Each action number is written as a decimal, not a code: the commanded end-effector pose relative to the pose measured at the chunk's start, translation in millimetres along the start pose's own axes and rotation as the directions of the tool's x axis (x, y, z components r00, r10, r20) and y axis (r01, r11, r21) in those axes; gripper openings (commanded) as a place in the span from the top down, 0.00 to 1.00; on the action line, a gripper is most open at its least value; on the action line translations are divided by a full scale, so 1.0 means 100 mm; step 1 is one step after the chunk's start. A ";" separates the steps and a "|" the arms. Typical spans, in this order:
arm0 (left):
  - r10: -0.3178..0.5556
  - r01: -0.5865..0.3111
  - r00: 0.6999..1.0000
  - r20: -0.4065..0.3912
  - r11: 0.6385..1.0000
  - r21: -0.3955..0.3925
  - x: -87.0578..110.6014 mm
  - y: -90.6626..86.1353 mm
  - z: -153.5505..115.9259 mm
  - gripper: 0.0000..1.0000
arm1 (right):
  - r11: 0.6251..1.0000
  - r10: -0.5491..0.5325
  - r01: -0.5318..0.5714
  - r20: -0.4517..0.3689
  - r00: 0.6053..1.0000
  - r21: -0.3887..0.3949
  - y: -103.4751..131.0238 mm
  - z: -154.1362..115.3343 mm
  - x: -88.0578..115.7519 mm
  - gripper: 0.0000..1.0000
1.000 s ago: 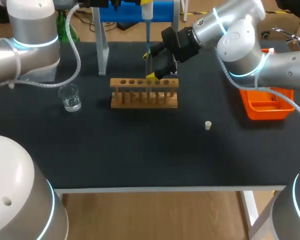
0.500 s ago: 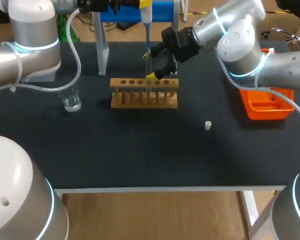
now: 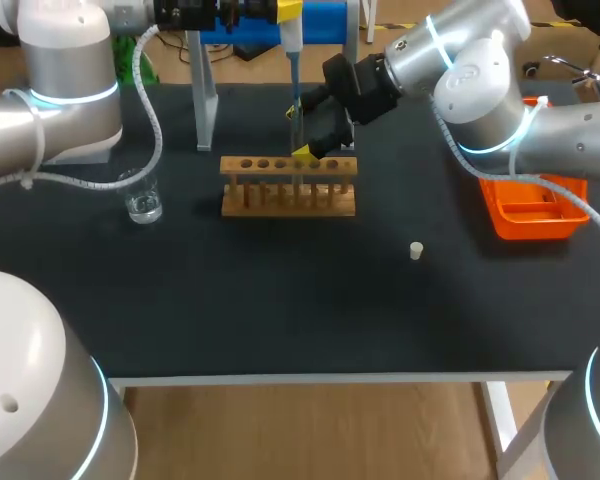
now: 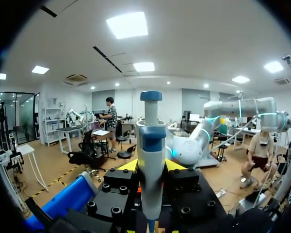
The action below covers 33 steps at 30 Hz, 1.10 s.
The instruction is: Invert the test tube, pick up the pipette, mount the tip to pipette, aspirate from beaker and dispense into the tube, eject the tip, return the pipette, and cap with the stopper.
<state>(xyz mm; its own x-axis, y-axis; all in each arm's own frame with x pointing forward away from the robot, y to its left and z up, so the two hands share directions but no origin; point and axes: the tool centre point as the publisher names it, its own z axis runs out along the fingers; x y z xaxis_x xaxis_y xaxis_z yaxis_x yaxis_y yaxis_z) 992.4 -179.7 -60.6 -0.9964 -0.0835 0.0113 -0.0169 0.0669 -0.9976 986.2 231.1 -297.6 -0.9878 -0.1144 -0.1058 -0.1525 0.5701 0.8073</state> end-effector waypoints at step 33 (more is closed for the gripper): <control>-0.023 0.023 1.000 -0.002 1.000 0.005 -0.07 0.17 -0.01 1.00 | 1.000 0.001 -0.001 -0.001 1.000 0.003 0.01 -0.01 0.00 0.00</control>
<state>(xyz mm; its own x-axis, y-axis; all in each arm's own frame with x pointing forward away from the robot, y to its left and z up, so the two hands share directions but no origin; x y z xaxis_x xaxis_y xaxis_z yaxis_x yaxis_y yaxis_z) 998.3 -177.5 -76.9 -0.9959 -0.0835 0.0359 -0.0412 0.0629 -0.9972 986.2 231.1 -297.6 -0.9878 -0.1144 -0.1058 -0.1525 0.5701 0.8073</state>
